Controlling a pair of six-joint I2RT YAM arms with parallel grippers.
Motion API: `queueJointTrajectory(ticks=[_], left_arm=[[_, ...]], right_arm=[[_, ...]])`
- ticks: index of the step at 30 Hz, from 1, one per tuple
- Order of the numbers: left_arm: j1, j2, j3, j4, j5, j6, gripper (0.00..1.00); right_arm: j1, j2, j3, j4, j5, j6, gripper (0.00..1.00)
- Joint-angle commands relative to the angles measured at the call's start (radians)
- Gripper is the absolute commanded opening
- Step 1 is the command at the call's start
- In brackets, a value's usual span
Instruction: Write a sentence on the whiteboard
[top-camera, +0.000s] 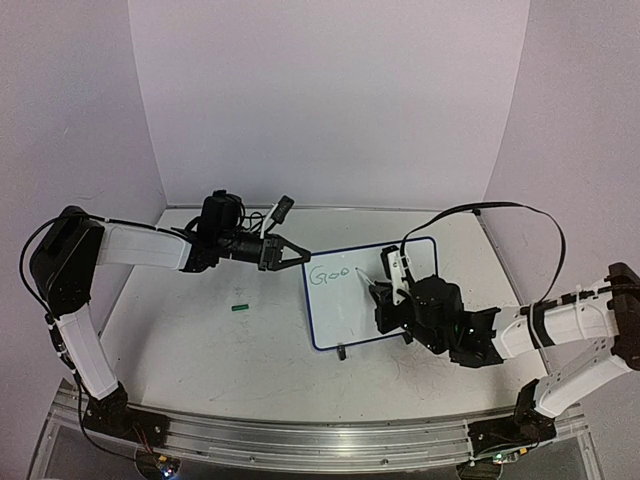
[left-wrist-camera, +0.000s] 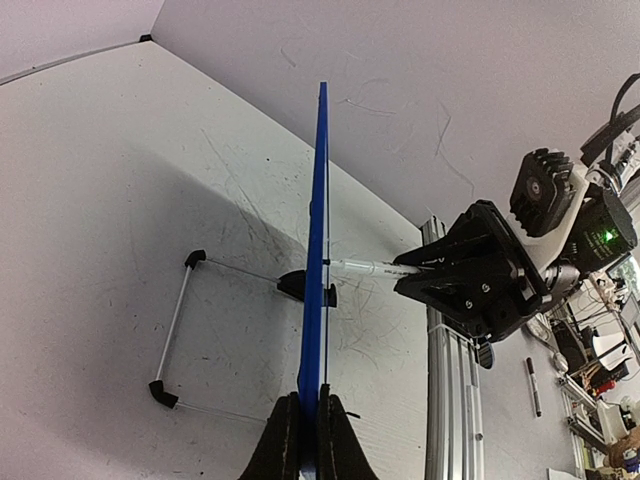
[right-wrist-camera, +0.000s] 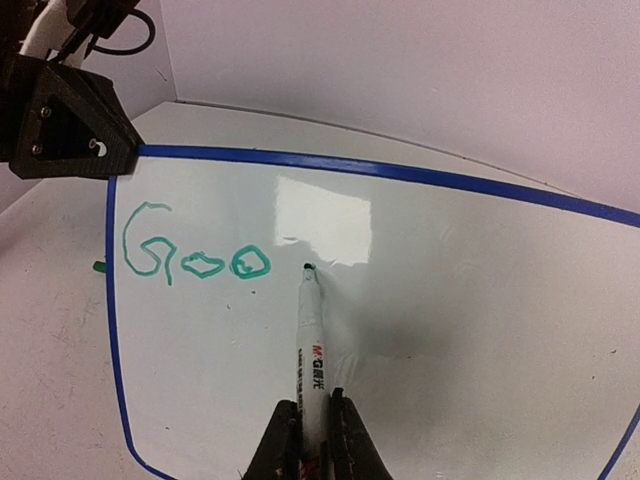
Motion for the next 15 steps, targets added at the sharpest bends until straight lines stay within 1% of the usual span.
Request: queueJointTrajectory(ticks=[1, 15], left_arm=[[-0.004, -0.035, 0.0, -0.002, 0.01, 0.021, 0.0], [-0.004, -0.037, 0.0, -0.001, 0.009, 0.023, 0.0]], right_arm=[[0.0, 0.021, 0.029, 0.007, -0.012, -0.01, 0.0], [0.002, 0.025, 0.02, -0.021, -0.058, 0.011, 0.0]])
